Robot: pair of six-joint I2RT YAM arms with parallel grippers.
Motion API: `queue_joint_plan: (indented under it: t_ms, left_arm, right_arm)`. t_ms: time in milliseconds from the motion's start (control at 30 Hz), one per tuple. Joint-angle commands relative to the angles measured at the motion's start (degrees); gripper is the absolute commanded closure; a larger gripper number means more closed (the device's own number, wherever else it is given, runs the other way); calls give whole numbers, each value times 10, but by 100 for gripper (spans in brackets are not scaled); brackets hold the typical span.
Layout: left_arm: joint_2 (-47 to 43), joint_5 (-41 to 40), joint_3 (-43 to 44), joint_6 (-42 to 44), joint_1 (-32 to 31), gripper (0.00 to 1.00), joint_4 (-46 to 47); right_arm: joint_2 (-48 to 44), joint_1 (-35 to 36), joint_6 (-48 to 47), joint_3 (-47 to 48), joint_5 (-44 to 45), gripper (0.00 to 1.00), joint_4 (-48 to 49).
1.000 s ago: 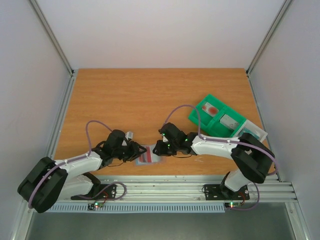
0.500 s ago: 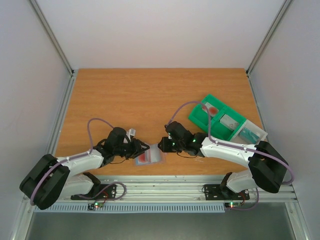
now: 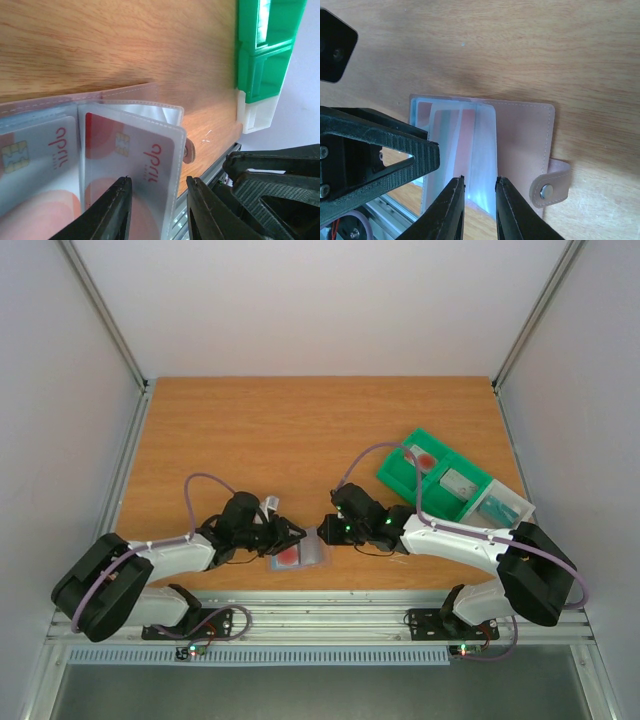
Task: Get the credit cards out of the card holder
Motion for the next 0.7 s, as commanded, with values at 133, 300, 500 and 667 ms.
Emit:
queue_joint_plan:
  t_ms: [133,300,500,667]
  left_arm:
    - [6,5,13,2,-5,68,44]
    - [6,3,11,3,-5,68,43]
    - [3,-4,10,8,-5,69,29]
    - [-3,-22,7,20,-5,69,-1]
  right_arm:
    - [-11,4,-8,-1,17,81,-9]
    - [-9,4,-8,0,17,81,-9]
    - [-4,4,-11,1,12,81,-11]
    - [6,4,-14,2,0,83,-9]
